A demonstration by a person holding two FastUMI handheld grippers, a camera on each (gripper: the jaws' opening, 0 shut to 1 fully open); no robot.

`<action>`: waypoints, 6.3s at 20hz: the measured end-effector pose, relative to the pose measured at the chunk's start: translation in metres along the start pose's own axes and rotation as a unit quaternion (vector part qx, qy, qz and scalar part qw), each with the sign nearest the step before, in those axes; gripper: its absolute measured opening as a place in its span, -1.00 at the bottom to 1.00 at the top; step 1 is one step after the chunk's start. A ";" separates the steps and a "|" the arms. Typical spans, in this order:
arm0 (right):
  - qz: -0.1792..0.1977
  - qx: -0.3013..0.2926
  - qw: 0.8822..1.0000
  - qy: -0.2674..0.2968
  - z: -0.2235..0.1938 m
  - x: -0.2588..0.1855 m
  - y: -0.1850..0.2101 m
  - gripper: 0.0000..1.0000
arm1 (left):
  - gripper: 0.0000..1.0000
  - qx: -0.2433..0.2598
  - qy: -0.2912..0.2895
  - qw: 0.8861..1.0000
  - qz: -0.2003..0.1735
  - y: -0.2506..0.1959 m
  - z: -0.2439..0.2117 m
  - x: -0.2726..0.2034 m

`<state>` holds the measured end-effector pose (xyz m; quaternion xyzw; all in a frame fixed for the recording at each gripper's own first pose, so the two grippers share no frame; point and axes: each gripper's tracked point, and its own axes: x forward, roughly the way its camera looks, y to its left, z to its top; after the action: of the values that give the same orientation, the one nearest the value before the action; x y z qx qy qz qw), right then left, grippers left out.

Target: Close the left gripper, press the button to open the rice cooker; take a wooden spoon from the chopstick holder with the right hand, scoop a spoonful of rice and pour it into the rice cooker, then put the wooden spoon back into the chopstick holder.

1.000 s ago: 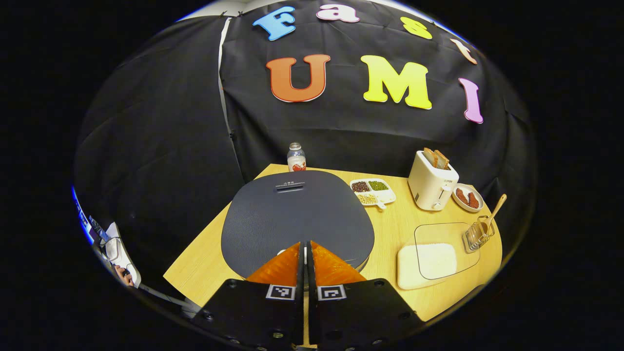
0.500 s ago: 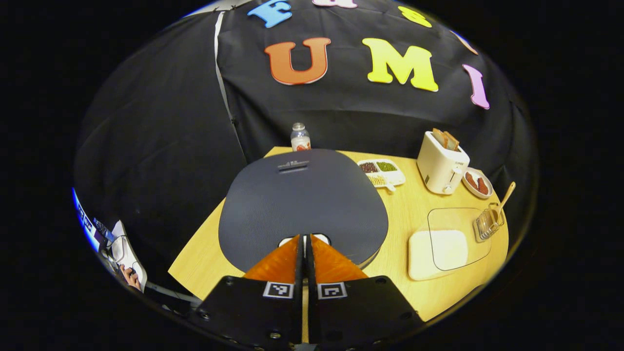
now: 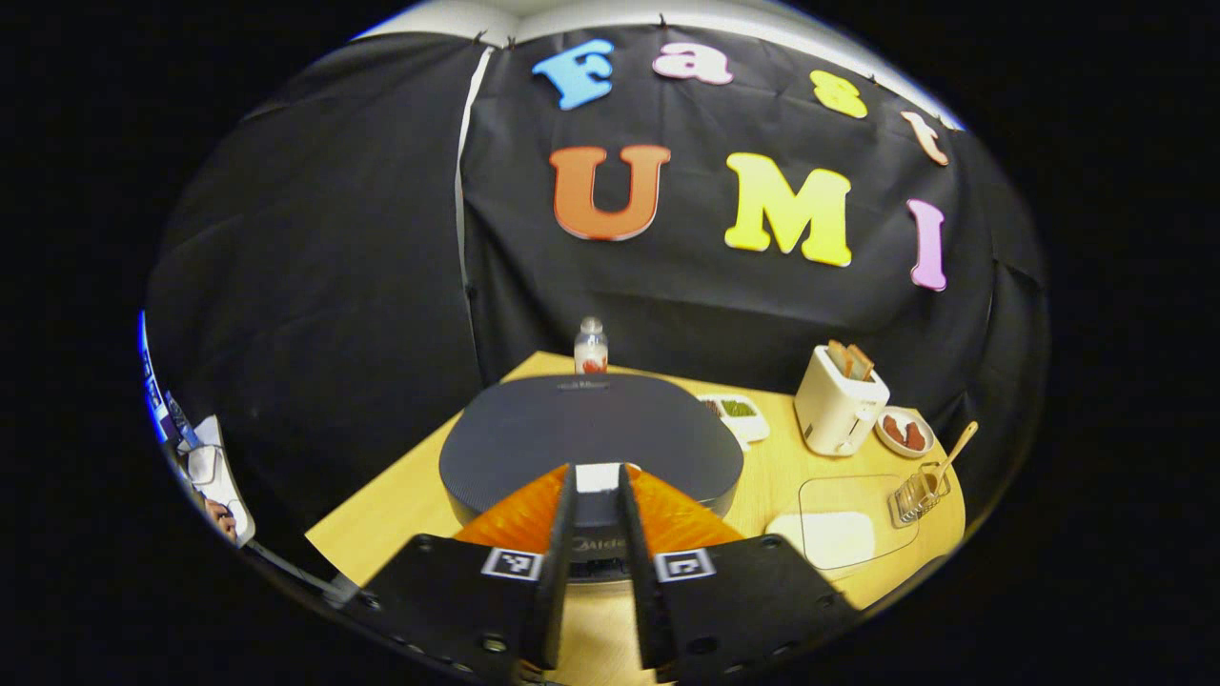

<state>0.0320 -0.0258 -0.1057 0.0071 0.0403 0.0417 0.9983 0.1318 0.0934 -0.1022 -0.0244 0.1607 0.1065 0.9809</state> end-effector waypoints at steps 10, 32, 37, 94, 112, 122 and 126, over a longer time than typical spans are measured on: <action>-0.002 0.000 1.000 0.016 -0.016 0.006 0.006 1.00 | 0.92 0.002 -0.069 0.997 -0.036 -0.027 0.024 -0.088; -0.001 0.093 0.992 0.088 -0.112 0.242 -0.002 1.00 | 0.94 0.048 -0.140 0.985 -0.086 -0.068 -0.043 -0.144; -0.012 0.079 0.991 0.109 -0.126 0.291 -0.002 1.00 | 0.91 0.039 -0.136 0.986 -0.088 -0.066 -0.051 -0.140; 0.003 -0.065 0.997 0.047 -0.137 0.220 0.226 -0.81 | 0.92 0.018 -0.121 0.980 -0.154 -0.045 -0.104 -0.177; 0.151 0.329 0.905 0.223 -0.157 0.202 0.274 -0.82 | 0.92 0.005 -0.098 0.979 -0.178 -0.045 -0.118 -0.168; 0.138 0.455 0.863 0.169 -0.118 0.190 0.223 -0.82 | 0.92 0.004 -0.090 0.981 -0.172 -0.040 -0.122 -0.169; 0.136 0.514 0.834 0.147 -0.111 0.178 0.199 -0.82 | 0.92 0.007 -0.093 0.980 -0.173 -0.040 -0.123 -0.172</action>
<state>0.1833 0.1891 -0.2267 0.5181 0.2006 0.1514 0.8176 -0.0568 0.0102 -0.1633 -0.0347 0.0625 -0.0641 0.9954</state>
